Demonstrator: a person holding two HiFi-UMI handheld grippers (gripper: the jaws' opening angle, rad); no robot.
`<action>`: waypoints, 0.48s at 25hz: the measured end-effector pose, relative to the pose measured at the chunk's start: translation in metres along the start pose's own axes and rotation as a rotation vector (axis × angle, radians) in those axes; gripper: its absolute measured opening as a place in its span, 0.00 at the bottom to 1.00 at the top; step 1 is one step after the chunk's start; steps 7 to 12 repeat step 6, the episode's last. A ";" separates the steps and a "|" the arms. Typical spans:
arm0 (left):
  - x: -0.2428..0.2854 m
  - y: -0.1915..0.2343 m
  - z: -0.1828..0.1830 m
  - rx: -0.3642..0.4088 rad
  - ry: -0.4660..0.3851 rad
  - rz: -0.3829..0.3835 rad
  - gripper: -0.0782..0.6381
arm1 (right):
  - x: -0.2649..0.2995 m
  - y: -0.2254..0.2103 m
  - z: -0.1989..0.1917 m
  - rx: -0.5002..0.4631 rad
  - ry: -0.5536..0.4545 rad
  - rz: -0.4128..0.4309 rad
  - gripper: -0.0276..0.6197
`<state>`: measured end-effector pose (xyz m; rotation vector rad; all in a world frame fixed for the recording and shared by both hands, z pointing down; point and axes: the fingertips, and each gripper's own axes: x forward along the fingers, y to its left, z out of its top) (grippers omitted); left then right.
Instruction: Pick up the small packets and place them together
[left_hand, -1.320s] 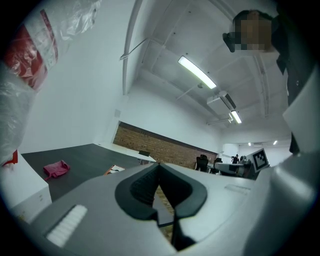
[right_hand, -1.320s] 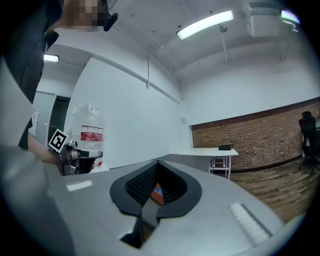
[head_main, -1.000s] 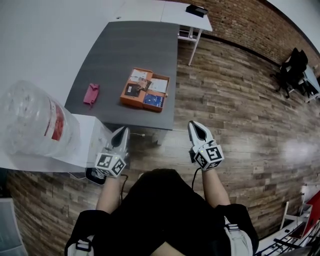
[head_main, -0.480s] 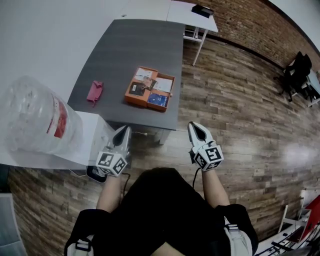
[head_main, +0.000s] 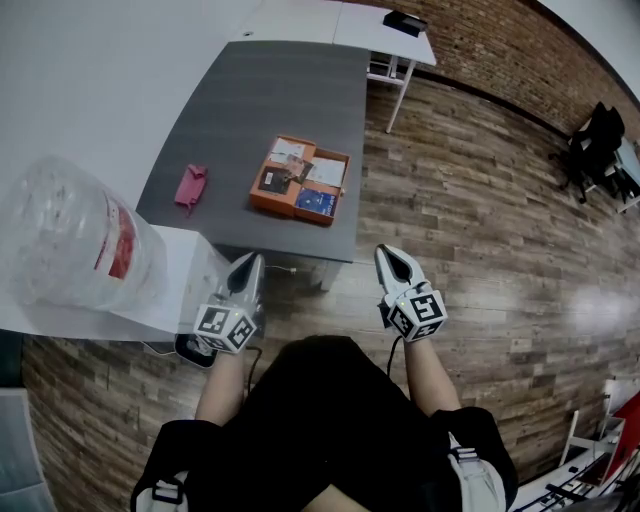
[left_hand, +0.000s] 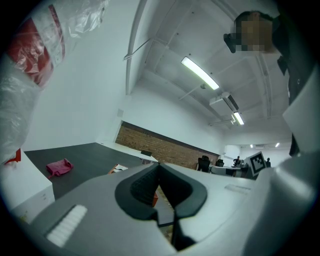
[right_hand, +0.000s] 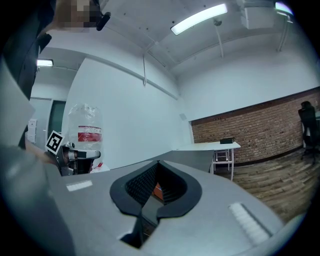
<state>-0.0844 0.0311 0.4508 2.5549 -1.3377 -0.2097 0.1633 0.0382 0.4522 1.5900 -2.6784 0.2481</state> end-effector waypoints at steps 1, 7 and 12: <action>0.000 0.000 -0.002 -0.007 0.001 0.001 0.11 | 0.000 0.000 -0.001 0.001 0.002 0.001 0.05; 0.000 0.003 -0.006 -0.036 0.003 0.009 0.11 | 0.002 -0.001 -0.001 0.002 0.005 0.006 0.05; 0.000 0.003 -0.006 -0.036 0.003 0.009 0.11 | 0.002 -0.001 -0.001 0.002 0.005 0.006 0.05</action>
